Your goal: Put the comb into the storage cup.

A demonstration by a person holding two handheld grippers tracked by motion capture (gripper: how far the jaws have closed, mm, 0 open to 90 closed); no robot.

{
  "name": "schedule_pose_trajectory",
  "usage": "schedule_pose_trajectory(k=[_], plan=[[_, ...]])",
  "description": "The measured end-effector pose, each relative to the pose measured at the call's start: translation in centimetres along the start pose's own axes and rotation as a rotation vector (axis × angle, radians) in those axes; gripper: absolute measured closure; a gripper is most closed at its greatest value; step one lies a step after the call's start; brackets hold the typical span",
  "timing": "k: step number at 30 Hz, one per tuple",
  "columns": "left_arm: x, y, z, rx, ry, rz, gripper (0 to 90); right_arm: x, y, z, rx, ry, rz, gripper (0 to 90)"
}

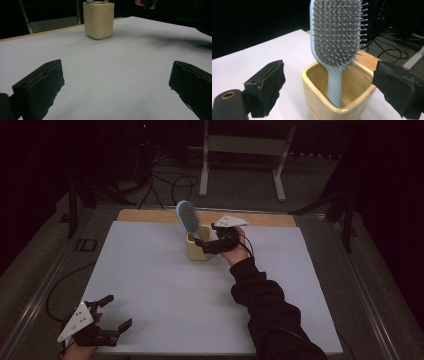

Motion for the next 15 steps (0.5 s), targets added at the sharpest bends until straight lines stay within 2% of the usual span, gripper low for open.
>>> schedule_pose_trajectory(k=[6, 15], plan=[[0.0, 0.0, 0.0, 0.001, 0.001, 0.001, 0.0, -0.9, -0.3, -0.9, -0.016, 0.002, 0.001, 9.8], [0.0, 0.0, 0.0, 0.002, 0.003, 0.000, 0.0, -2.4, -0.7, -1.7, -0.028, -0.023, 0.012, 10.1]])
Point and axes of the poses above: each handheld gripper's, and its own axes: x roughly forward along the jaws, z roughly out of its top, y roughly to its left, the point moved 9 cm from there along x, roughly forward along the jaws, and after that the axes turned 10 degrees about -z, right-handed, at the moved point
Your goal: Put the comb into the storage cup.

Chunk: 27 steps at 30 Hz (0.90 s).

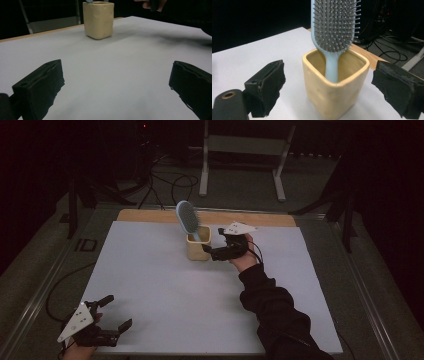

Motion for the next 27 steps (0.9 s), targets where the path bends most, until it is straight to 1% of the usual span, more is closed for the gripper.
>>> schedule_pose_trajectory(k=[1, 3, 6, 7, 10, 14, 17, 18, 19, 21, 23, 27], plan=[[0.0, 0.0, 0.0, 0.000, -0.001, 0.000, 0.0, -0.2, 0.0, -0.2, 0.000, 0.003, -0.004, 10.0], [0.0, 0.0, 0.0, 0.001, -0.001, 0.000, 0.0, -0.5, 0.0, -0.5, 0.009, 0.009, 0.003, 10.0], [0.0, 0.0, 0.0, 0.000, 0.000, 0.000, 0.0, -1.1, -0.1, -1.1, 0.008, 0.015, 0.011, 10.0], [0.0, 0.0, 0.0, 0.000, -0.001, 0.000, 0.0, -1.3, -0.2, -1.3, 0.003, 0.019, 0.006, 10.0], [0.0, 0.0, 0.0, 0.000, -0.001, 0.001, 0.0, -1.9, -0.4, -1.7, 0.006, 0.024, 0.004, 10.0], [0.0, 0.0, 0.0, 0.001, -0.001, 0.000, 0.0, -2.8, -0.6, -2.1, -0.001, 0.014, 0.003, 10.0], [0.0, 0.0, 0.0, 0.002, 0.000, 0.001, 0.0, -3.4, -1.0, -2.2, -0.020, 0.001, 0.000, 10.0], [0.0, 0.0, 0.0, 0.002, 0.000, 0.002, 0.0, -3.6, -1.1, -2.4, -0.021, 0.007, 0.000, 10.0], [0.0, 0.0, 0.0, 0.002, 0.000, 0.002, 0.0, -3.8, -1.1, -2.5, -0.009, 0.012, -0.001, 10.0], [0.0, 0.0, 0.0, 0.001, 0.000, 0.002, 0.0, -4.3, -1.2, -2.9, -0.001, 0.035, -0.006, 10.0], [0.0, 0.0, 0.0, 0.001, 0.001, 0.002, 0.0, -4.8, -1.2, -3.3, 0.003, 0.048, 0.001, 10.0], [0.0, 0.0, 0.0, 0.000, 0.000, 0.002, 0.0, -5.9, -1.0, -3.9, -0.003, 0.045, 0.001, 9.9]])
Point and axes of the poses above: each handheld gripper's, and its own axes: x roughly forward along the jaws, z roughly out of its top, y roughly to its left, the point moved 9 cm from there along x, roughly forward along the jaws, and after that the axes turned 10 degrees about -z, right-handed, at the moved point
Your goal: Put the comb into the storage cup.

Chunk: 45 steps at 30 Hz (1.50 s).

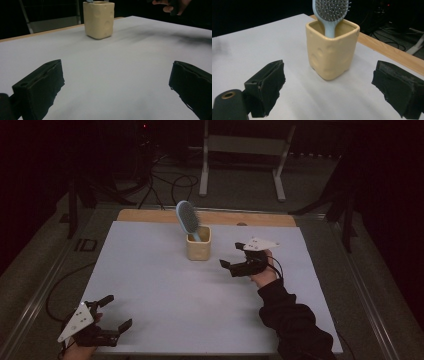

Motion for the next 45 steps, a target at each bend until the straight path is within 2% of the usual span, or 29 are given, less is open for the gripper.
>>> schedule_pose_trajectory(k=[22, 26, 38, 41, 45], plan=[[0.0, 0.0, 0.0, -0.001, 0.001, 0.001, 0.0, -5.2, 0.5, -3.8, -0.009, -0.011, 0.015, 9.9], [0.1, 0.0, 0.0, 0.001, 0.003, 0.001, 0.0, -6.4, 0.3, -4.6, -0.009, -0.026, -0.002, 9.9], [0.1, -0.1, -0.1, 0.003, 0.009, 0.002, 0.0, -8.7, -0.5, -7.8, 0.045, 0.026, -0.023, 9.9], [0.1, -0.1, 0.0, 0.006, 0.006, 0.002, 0.0, -9.0, -0.5, -8.5, 0.044, 0.032, -0.023, 9.9], [0.1, -0.1, -0.1, 0.006, 0.010, 0.001, 0.0, -9.5, -0.3, -9.7, 0.018, 0.055, -0.028, 9.9]])
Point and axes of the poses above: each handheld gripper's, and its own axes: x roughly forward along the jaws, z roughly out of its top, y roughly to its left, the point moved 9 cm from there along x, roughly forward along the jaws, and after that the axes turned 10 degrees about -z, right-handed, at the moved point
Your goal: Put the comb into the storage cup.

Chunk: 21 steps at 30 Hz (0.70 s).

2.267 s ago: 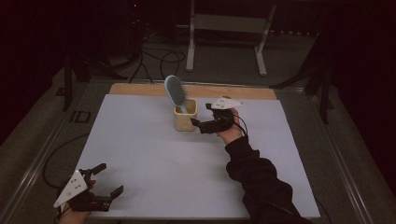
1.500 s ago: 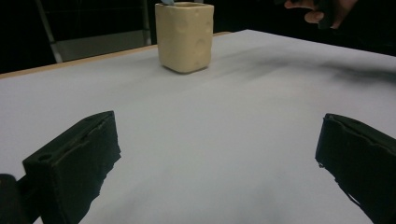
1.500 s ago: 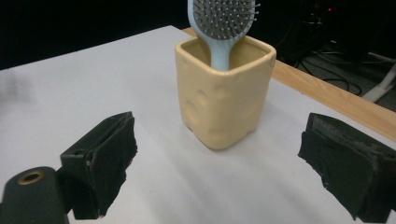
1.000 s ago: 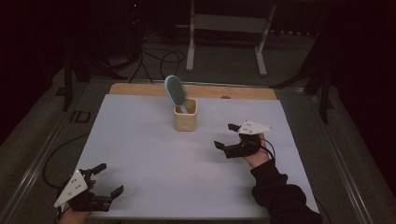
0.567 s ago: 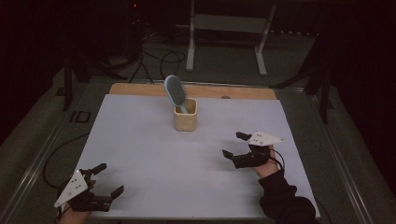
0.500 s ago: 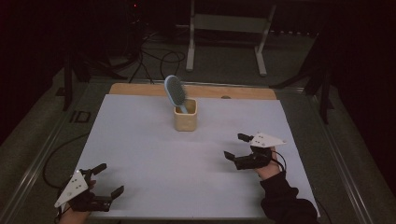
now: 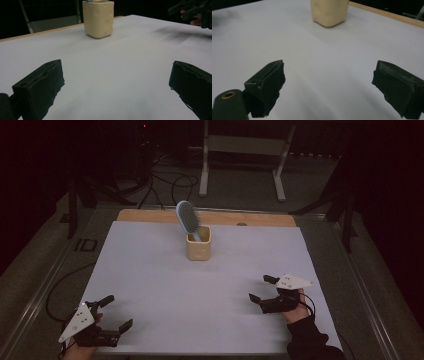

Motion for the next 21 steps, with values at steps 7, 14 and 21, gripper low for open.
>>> schedule_pose_trajectory(k=[7, 14, 21], plan=[[0.0, 0.0, 0.0, 0.001, -0.001, -0.002, 0.0, -0.9, 0.3, -1.1, -0.005, -0.007, -0.009, 9.9], [0.1, 0.0, 0.0, -0.003, 0.002, -0.003, 0.0, -1.7, 0.6, -2.3, -0.018, 0.026, -0.022, 9.9], [0.1, -0.1, 0.0, 0.001, 0.003, -0.004, 0.0, -2.8, 0.5, -3.5, 0.036, 0.055, -0.045, 9.9]])
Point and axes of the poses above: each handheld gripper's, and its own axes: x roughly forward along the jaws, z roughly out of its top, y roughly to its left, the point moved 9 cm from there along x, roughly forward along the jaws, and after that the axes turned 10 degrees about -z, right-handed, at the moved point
